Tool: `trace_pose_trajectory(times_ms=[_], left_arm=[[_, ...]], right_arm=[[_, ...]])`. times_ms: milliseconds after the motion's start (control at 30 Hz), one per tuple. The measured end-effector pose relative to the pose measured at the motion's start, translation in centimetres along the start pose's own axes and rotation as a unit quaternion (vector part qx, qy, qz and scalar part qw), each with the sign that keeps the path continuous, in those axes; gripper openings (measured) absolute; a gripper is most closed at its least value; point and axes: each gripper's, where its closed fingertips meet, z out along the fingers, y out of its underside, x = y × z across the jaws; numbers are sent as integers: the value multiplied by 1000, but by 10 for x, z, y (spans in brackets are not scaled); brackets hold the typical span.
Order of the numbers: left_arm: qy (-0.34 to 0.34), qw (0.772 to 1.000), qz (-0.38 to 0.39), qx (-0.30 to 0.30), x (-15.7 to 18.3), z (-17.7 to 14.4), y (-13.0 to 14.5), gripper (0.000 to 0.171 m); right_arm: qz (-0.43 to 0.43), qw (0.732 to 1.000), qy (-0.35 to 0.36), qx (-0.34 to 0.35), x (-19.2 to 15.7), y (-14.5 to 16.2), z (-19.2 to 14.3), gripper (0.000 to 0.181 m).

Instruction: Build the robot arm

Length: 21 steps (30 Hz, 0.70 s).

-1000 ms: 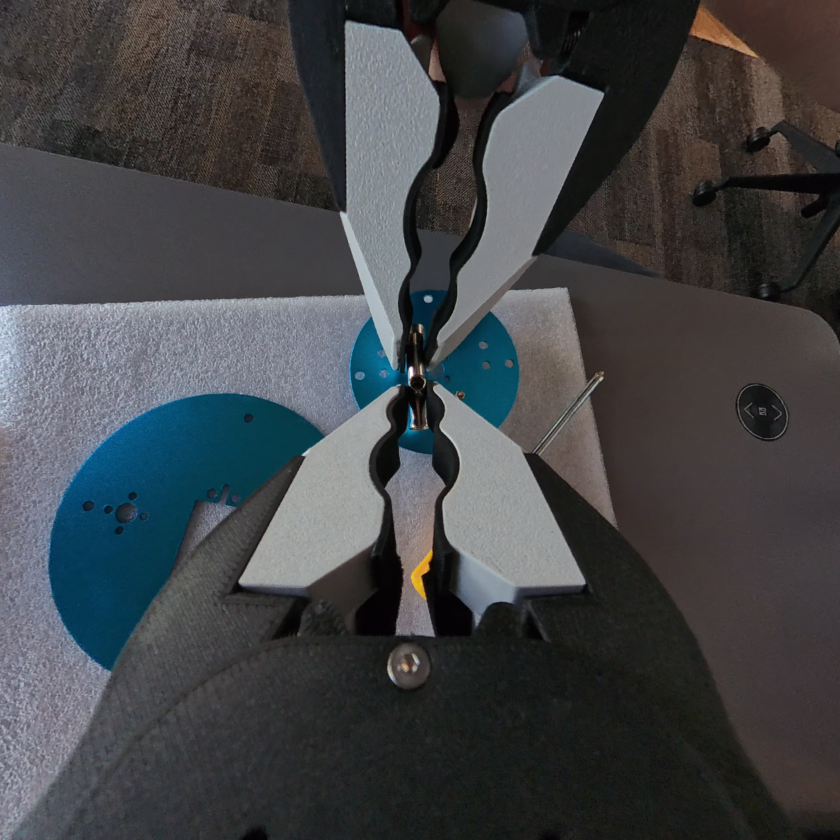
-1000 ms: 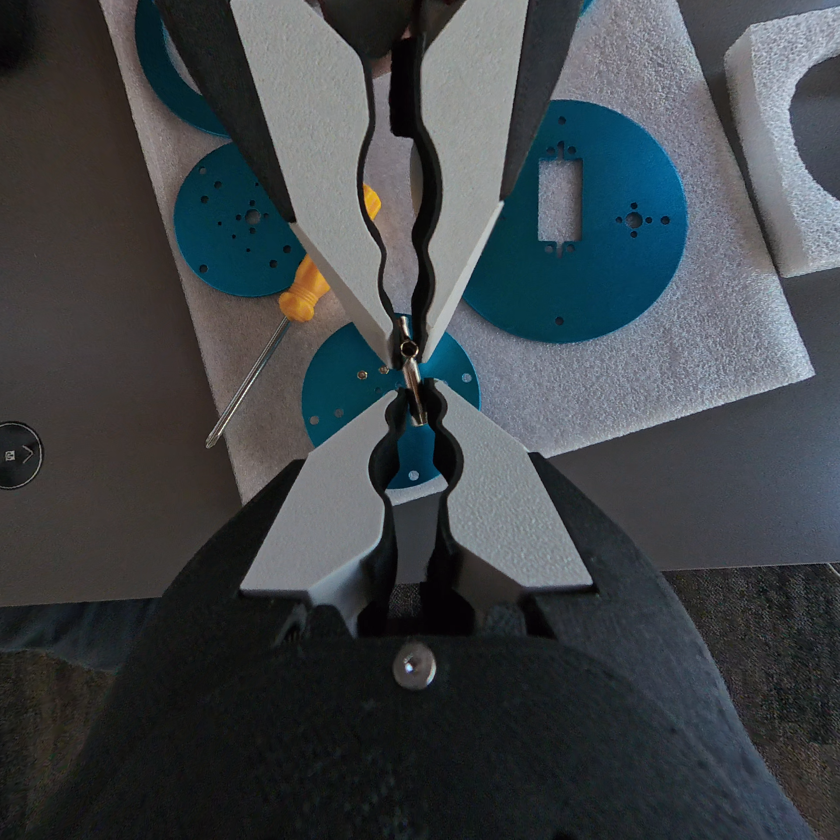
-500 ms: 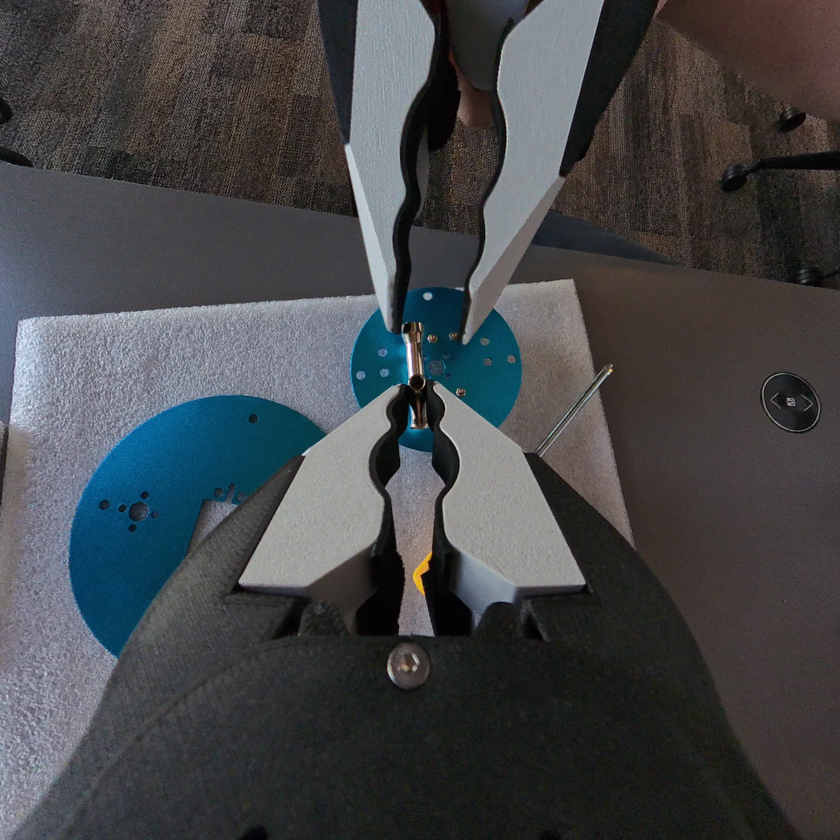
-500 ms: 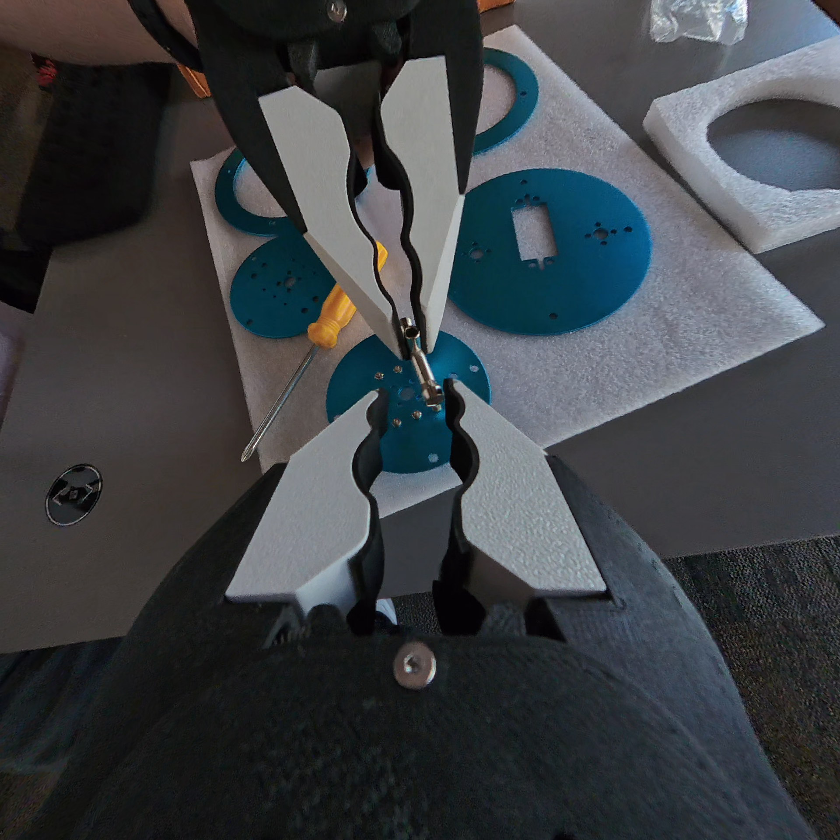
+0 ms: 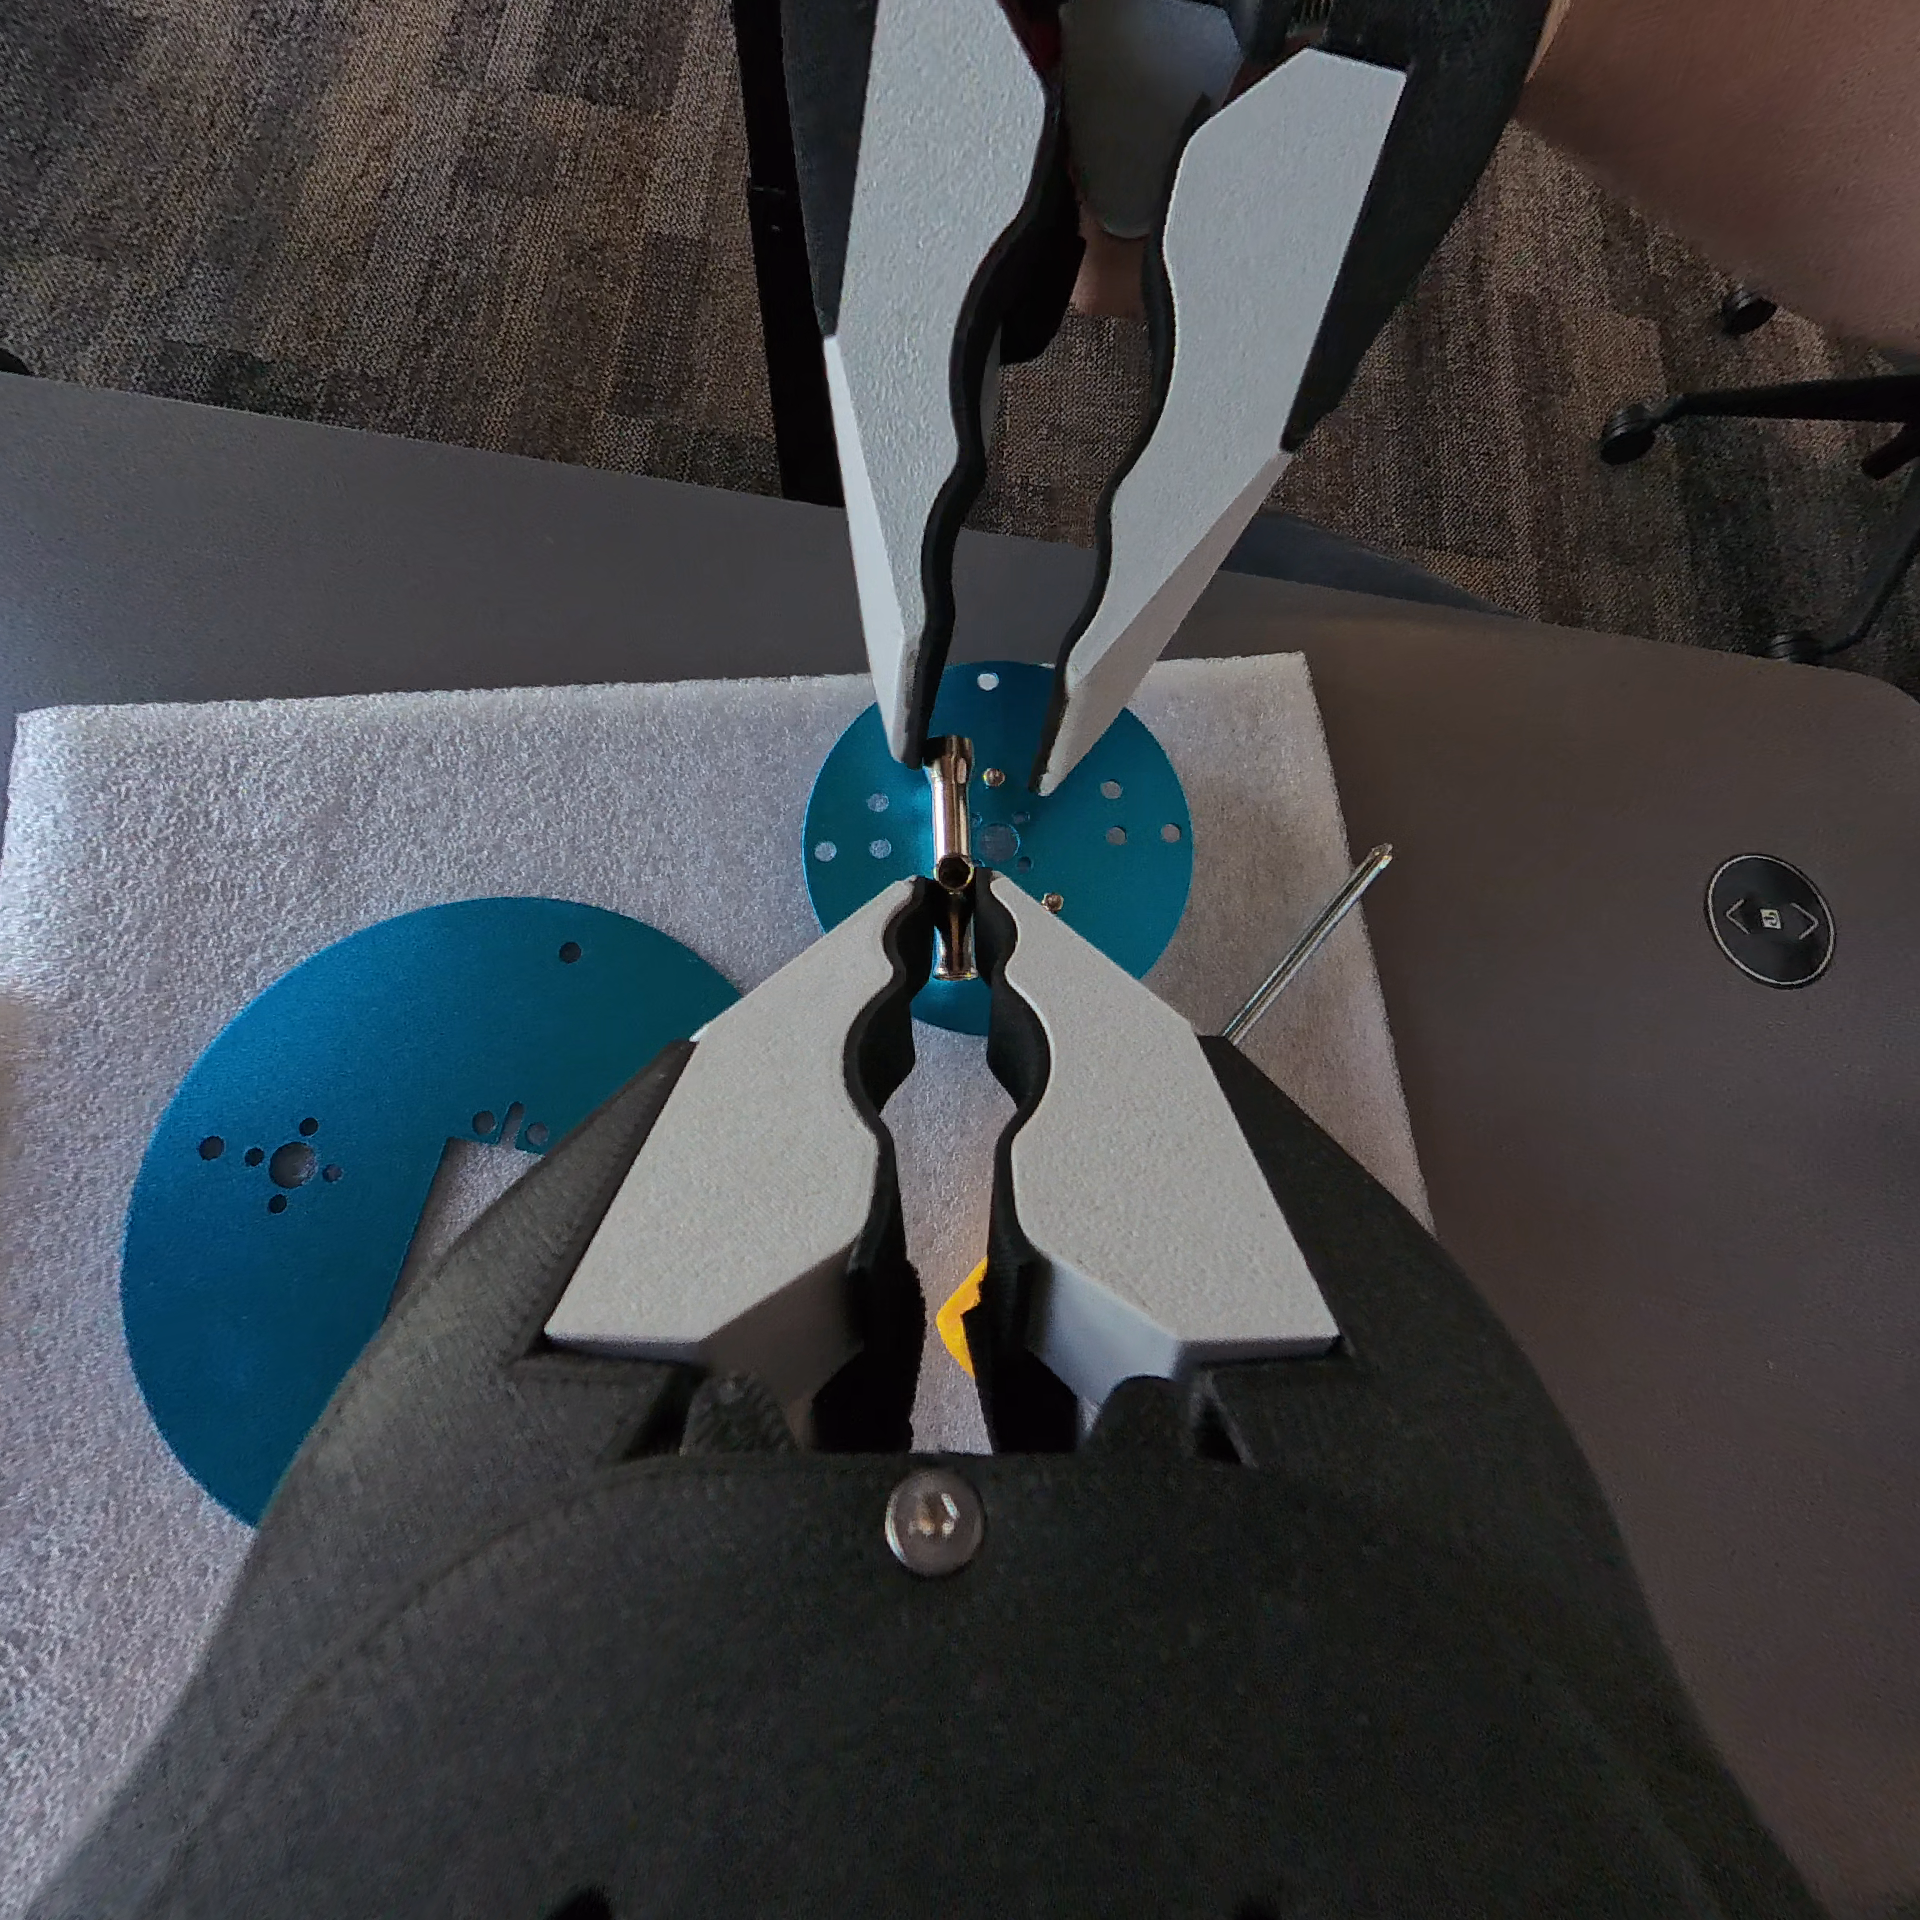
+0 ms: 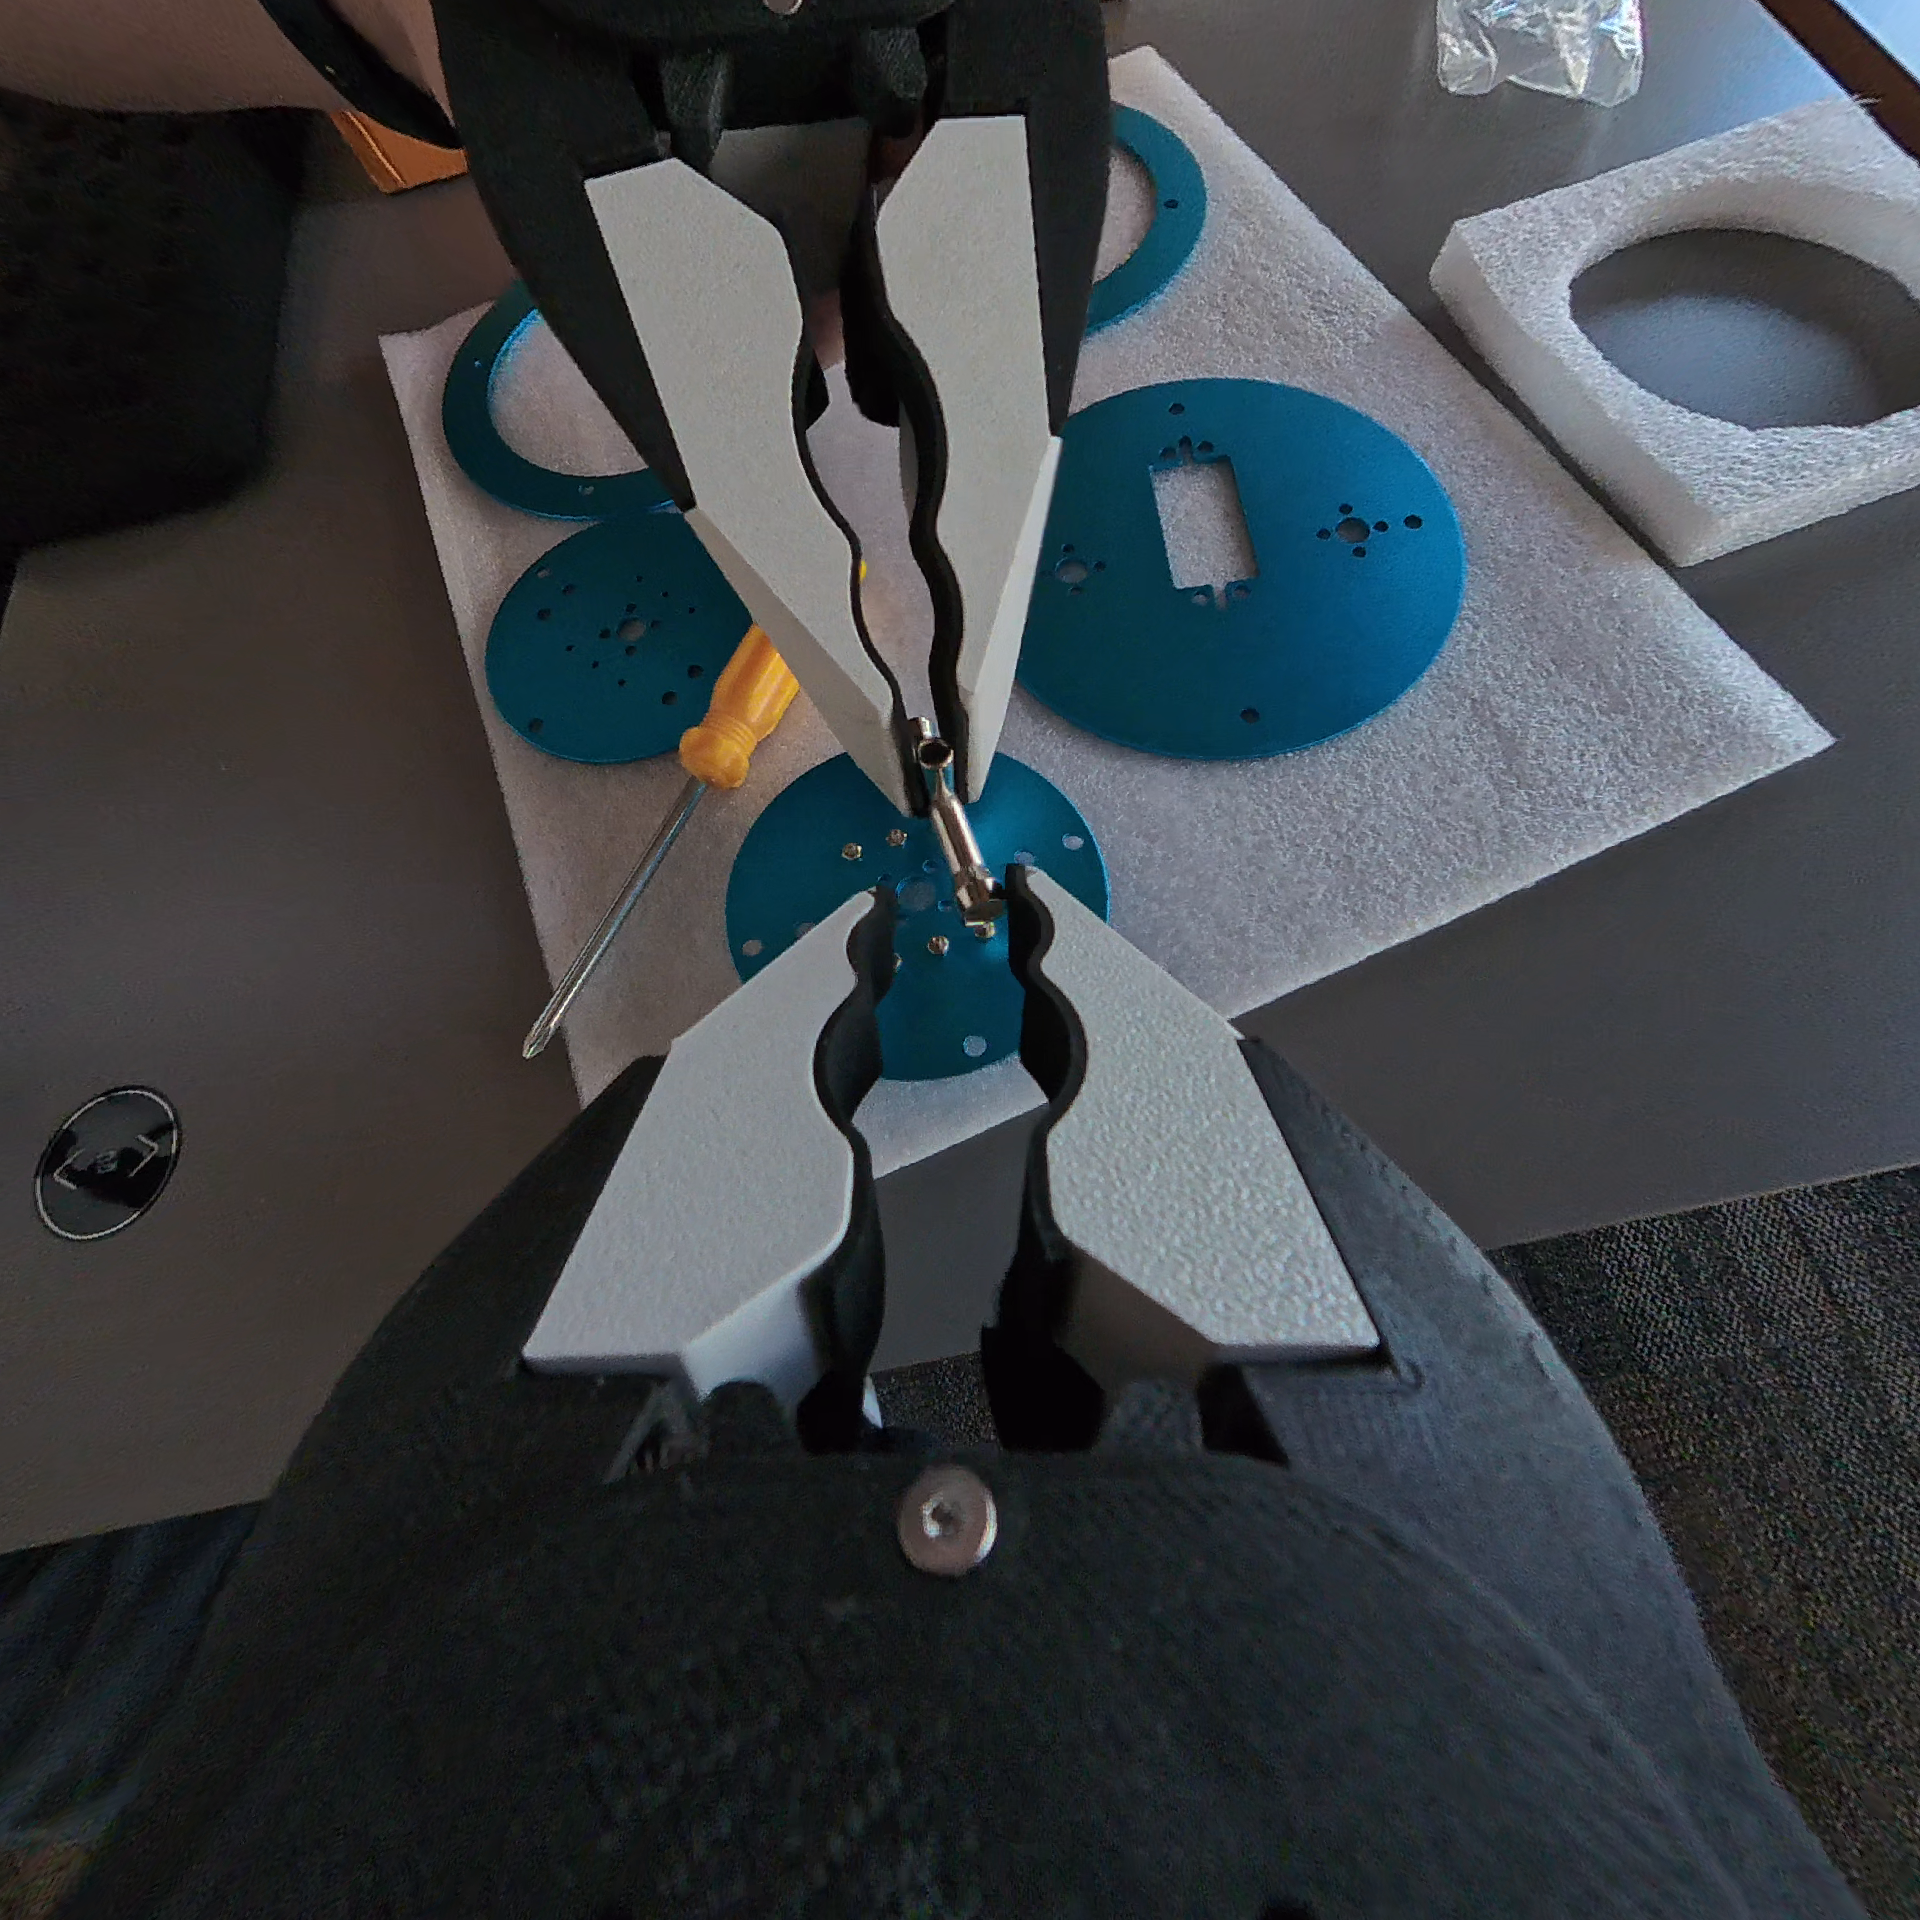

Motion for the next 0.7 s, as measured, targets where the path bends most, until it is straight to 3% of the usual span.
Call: trace_pose_trajectory(times_ms=[700], left_arm=[[4,1000,-10,5,3,1,0,6]], right_arm=[[15,999,35,-6,-11,4,-2,32]])
